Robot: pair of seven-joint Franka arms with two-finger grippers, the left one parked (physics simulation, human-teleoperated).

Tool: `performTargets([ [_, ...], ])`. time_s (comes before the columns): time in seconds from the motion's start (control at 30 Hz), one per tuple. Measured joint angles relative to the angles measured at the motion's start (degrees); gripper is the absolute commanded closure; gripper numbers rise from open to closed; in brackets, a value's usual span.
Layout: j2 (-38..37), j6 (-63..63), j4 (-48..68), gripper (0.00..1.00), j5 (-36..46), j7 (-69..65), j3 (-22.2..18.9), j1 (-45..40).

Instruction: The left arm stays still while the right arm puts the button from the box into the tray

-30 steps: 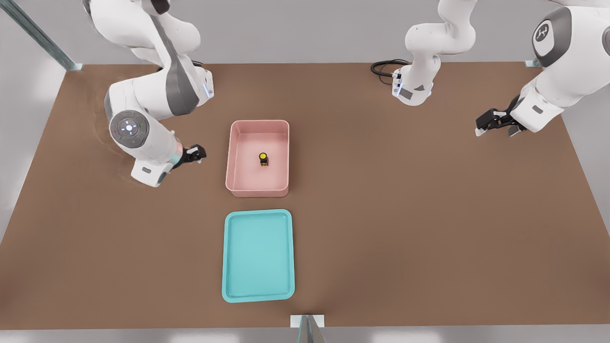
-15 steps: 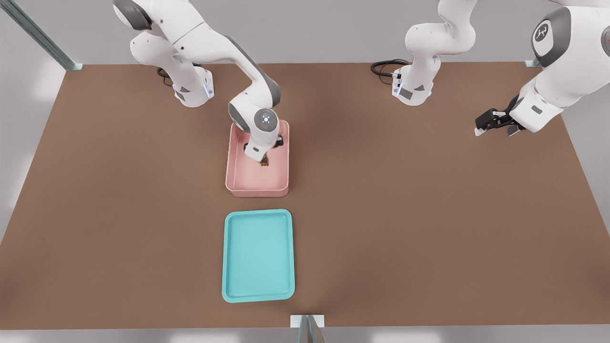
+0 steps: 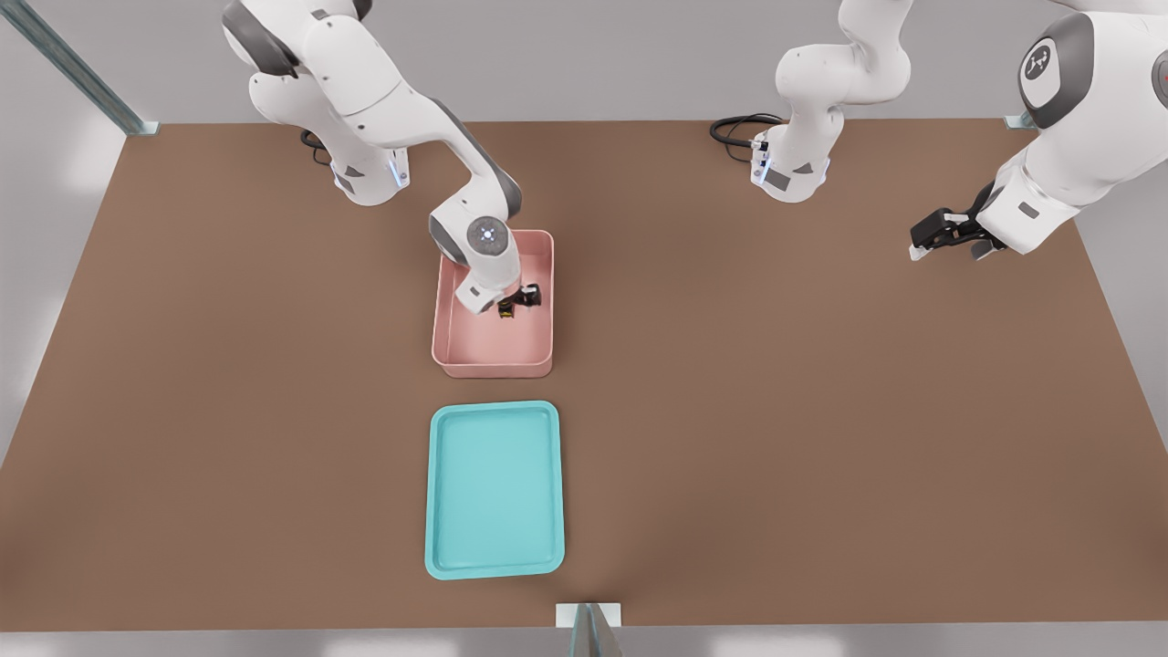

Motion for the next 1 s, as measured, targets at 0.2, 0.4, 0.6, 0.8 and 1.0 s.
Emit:
performTargets([
  [0.2,0.56,1.95,-1.07,0.4,-0.1,3.04,0.12,-0.1],
  [0.4,0.5,2.61,-2.68,0.55,-0.07,4.72,3.83,-2.94],
  [0.6,-0.41,1.86,-1.84,0.58,0.12,4.67,10.65,-12.08],
  [0.8,5.18,-11.67,27.94,0.58,-0.86,-0.85,19.04,-31.04],
  [1.0,28.75,-19.4,52.92,0.58,-9.38,-9.07,13.23,-27.96],
])
